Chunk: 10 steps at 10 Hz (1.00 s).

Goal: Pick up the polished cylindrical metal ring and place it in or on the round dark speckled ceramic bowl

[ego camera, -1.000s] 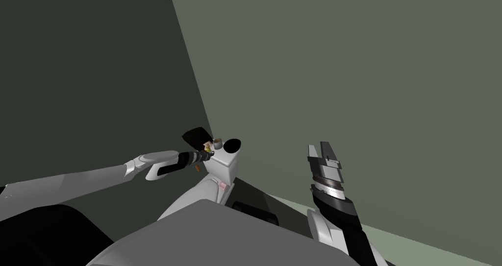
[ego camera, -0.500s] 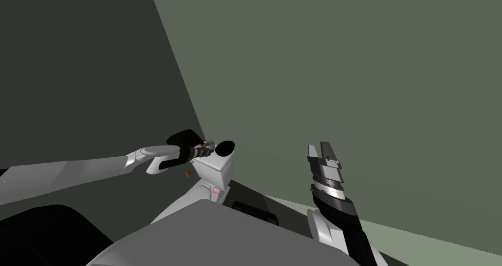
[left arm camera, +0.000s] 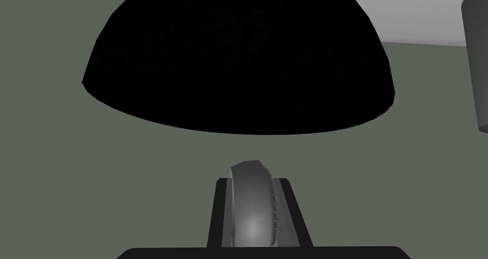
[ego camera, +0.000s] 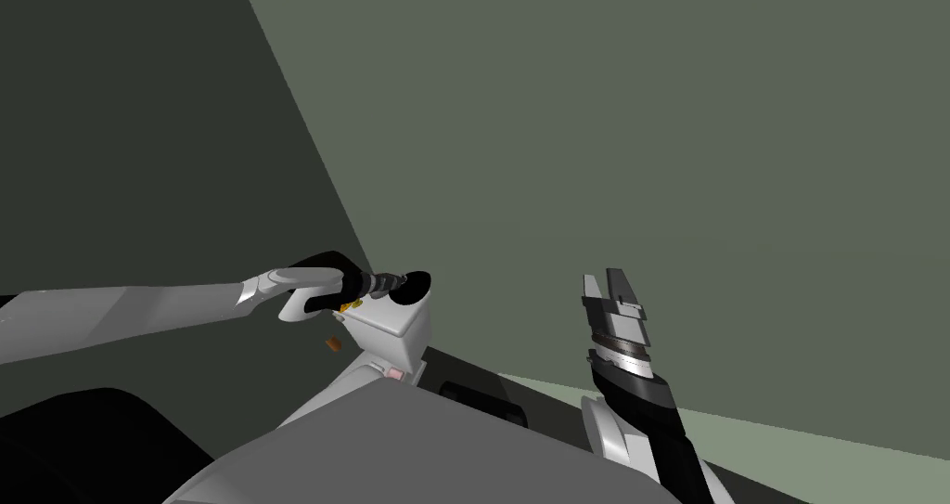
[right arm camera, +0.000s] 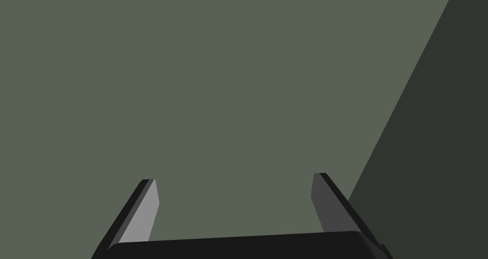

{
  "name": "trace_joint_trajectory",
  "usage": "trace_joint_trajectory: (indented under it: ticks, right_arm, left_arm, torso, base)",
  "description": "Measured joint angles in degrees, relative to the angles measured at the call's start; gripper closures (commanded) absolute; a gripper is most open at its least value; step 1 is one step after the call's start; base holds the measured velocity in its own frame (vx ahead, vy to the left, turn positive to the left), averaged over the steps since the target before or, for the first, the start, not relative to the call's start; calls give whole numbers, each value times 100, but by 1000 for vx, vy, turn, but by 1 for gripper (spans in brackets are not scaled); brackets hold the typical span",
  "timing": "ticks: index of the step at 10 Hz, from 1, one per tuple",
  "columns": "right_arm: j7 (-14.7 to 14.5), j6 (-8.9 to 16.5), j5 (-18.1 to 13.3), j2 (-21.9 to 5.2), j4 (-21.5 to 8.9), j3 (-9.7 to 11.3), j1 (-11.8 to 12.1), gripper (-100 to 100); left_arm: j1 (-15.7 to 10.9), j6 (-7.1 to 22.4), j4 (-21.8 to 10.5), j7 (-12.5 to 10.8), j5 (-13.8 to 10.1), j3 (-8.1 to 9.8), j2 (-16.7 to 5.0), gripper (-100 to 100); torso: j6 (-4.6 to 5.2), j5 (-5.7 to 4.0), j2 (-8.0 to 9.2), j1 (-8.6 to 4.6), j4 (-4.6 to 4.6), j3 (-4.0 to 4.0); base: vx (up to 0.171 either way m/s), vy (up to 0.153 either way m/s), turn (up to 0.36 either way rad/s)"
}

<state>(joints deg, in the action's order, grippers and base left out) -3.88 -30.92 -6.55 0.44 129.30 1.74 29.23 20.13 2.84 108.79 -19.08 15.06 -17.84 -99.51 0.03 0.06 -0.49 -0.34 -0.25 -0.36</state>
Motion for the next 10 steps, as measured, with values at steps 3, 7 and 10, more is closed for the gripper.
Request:
trace_joint_trajectory:
  ticks: [3,7,10]
  right_arm:
    - [0,0,0,-1,0,-1,0,0]
    - [0,0,0,-1,0,-1,-1,0]
    - [0,0,0,-1,0,-1,0,0]
  left_arm:
    - [-10,15,11,-23,-10,5,-7,-100]
    - [-11,15,11,-23,-10,5,-7,-100]
    - [26,-51,247,-97,-3,166,-228,-100]
  torso:
    - [-11,8,35,33,7,20]
    - [-11,9,40,36,8,23]
    - [-9,10,19,36,2,10]
  base:
    - [3,-2,0]
    - [16,5,84]
    - [77,3,183]
